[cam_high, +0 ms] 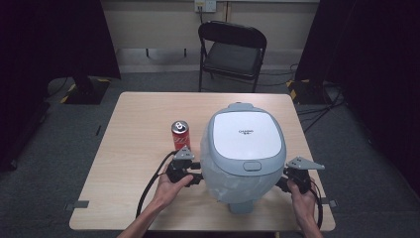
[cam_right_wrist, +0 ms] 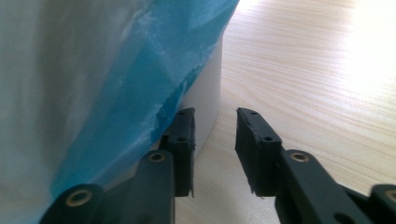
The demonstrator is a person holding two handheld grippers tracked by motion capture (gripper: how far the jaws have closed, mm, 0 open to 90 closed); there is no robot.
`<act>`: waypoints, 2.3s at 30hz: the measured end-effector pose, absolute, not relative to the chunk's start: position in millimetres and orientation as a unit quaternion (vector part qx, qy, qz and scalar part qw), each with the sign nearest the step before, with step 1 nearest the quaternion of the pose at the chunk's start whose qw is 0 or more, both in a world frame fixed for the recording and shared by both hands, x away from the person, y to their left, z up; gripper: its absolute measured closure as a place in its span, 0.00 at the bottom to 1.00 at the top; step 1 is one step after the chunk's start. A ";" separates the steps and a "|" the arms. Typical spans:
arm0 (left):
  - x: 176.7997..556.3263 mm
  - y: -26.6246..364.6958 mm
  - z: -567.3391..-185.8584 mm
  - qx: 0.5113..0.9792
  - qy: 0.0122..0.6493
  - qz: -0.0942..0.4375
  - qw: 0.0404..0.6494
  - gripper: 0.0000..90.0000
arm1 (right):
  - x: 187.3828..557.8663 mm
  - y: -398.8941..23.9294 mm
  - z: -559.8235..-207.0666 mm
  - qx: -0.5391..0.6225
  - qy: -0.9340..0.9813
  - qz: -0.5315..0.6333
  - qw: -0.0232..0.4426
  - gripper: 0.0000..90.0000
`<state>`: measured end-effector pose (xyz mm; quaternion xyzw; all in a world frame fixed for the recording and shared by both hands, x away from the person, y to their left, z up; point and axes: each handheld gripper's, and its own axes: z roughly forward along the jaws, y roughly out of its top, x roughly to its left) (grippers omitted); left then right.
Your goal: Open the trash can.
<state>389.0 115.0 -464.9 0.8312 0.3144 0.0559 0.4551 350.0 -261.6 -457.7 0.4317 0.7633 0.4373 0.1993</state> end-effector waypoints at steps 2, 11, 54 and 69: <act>389.5 119.1 -465.2 0.828 0.322 0.055 0.456 0.53 | 348.3 -260.0 -458.5 0.430 0.764 0.441 0.195 0.75; 390.3 125.6 -467.3 0.828 0.319 0.048 0.458 0.46 | 351.6 -259.2 -462.6 0.439 0.753 0.444 0.208 0.49; 344.1 187.3 -314.5 0.746 0.254 0.121 0.604 0.65 | 359.8 -273.2 -500.1 0.483 0.776 0.337 0.226 0.16; 326.3 119.2 -273.7 0.767 0.150 0.071 0.619 1.00 | 359.9 -273.1 -500.1 0.483 0.776 0.337 0.226 0.15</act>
